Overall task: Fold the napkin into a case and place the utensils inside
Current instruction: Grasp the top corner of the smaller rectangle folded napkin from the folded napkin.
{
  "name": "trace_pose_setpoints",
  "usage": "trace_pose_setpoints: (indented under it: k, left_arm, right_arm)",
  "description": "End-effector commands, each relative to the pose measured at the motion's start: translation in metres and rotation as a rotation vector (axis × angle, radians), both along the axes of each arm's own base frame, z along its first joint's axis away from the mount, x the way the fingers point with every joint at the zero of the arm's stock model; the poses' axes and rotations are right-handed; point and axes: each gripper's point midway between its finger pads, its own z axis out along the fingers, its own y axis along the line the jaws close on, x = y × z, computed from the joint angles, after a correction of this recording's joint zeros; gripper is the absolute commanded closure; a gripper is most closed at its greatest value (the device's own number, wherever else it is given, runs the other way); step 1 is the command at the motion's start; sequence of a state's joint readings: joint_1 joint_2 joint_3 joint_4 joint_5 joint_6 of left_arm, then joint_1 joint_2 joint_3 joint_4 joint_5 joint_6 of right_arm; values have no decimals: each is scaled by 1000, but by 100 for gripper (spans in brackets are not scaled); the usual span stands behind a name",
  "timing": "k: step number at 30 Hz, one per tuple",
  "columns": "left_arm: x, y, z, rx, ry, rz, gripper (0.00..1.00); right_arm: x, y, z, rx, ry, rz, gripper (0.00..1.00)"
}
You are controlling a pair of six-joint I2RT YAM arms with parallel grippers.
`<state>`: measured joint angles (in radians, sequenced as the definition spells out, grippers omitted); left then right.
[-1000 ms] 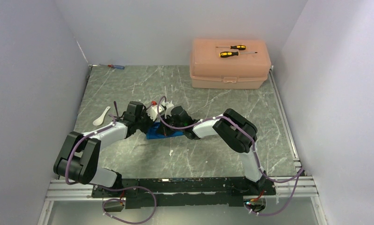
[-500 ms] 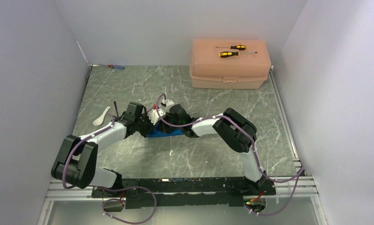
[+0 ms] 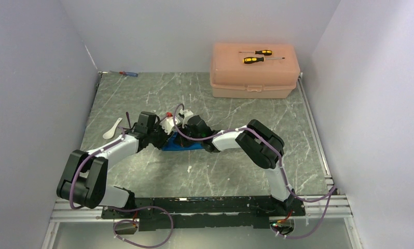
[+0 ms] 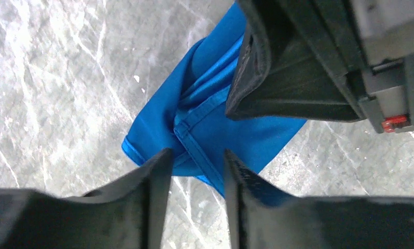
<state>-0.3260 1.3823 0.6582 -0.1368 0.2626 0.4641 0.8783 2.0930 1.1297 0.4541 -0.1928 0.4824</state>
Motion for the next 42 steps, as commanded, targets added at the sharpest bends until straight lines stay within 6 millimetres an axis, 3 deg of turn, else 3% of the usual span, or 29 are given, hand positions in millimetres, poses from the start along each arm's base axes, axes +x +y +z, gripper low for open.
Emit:
trace_pose_setpoints:
  k: [1,2,6,12,14,17,19,29,30,33,35,38,42]
  left_arm:
    - [15,-18,21,-100,-51,-12,51]
    - [16,-20,21,-109,-51,-16,42]
    - [25,-19,20,-110,-77,7,28]
    - [45,-19,26,-117,-158,31,25]
    - [46,-22,24,-124,-158,18,29]
    - [47,-26,19,-131,-165,-9,45]
    - [46,-27,15,-126,-162,-25,51]
    - [38,-22,0,-74,-128,-62,50]
    - [39,-19,0,-61,-133,-54,56]
    - [41,-17,0,-53,-137,-41,86]
    - [40,-18,-1,-66,-134,-32,92]
    - [38,-20,-5,-80,-120,-30,88]
    - [31,-22,-8,-98,-80,-30,56]
  right_arm:
    - [-12,-36,-52,-157,95,-40,100]
    - [-13,-37,-53,-159,98,-39,100]
    - [-15,-39,-56,-163,107,-40,100]
    - [-21,-41,-59,-161,123,-31,100]
    - [-22,-41,-59,-160,125,-27,100]
    - [-23,-40,-59,-158,128,-20,100]
    - [-23,-39,-59,-154,130,-16,100]
    - [-23,-39,-59,-150,134,-15,100]
    - [-23,-39,-58,-148,132,-15,100]
    - [-23,-38,-57,-146,134,-17,100]
    - [-24,-39,-55,-144,135,-20,100]
    - [-24,-39,-55,-146,135,-21,100]
    - [-23,-38,-53,-147,132,-20,100]
